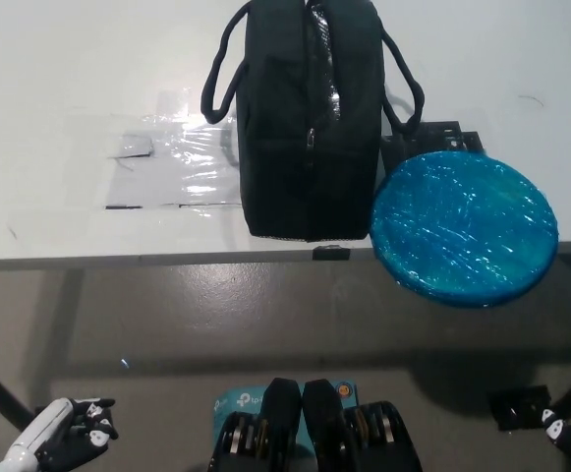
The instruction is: The robot uses its right hand to pick up a stack of plates kept in the middle of the desk and put it inside a bag kept next to it
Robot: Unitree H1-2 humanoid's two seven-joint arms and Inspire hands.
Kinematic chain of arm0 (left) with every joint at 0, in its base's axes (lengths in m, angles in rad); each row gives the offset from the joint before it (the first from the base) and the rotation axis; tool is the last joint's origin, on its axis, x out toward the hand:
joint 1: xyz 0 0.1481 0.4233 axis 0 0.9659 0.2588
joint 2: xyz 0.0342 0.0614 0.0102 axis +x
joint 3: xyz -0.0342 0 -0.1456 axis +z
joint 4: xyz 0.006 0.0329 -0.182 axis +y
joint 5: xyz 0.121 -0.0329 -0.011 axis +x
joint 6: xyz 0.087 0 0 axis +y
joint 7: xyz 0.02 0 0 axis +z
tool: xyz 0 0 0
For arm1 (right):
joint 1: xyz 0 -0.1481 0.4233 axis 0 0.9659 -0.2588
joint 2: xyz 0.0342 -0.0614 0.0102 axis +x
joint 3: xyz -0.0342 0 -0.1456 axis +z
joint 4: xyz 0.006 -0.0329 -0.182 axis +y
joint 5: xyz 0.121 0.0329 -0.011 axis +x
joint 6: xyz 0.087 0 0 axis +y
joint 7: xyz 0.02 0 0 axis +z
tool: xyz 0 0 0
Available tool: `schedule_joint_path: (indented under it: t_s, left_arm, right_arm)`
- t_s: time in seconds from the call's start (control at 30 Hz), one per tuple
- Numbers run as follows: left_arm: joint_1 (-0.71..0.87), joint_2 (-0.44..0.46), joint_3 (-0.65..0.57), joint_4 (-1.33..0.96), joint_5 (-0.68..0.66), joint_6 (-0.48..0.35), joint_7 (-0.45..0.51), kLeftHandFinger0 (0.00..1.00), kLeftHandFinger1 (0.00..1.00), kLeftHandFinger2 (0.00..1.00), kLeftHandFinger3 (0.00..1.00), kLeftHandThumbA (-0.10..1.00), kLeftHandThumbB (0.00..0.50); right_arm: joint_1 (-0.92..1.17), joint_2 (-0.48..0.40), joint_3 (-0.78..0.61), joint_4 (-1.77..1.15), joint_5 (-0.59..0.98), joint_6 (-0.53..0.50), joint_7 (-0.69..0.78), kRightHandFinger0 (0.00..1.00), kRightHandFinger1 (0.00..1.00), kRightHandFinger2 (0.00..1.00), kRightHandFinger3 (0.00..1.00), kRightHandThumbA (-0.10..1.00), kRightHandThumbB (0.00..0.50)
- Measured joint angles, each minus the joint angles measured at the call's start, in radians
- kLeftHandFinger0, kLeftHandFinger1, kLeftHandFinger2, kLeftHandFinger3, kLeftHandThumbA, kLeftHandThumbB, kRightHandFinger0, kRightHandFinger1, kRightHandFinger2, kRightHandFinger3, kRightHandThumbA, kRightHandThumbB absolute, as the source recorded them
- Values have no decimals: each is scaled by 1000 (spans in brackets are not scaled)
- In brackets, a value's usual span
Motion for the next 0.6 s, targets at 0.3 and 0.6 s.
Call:
schedule_joint_path:
  t_s: [0.3,0.6]
  left_arm:
    - [0,0,0,2,1,1,0,892,889,858,901,-100,214]
    - [0,0,0,2,1,2,0,868,883,866,886,-100,216]
  right_arm:
    - [6,0,21,-127,-183,12,-62,1000,1000,1000,1000,793,500]
    - [-8,-17,66,-209,-364,16,-87,1000,1000,1000,1000,779,500]
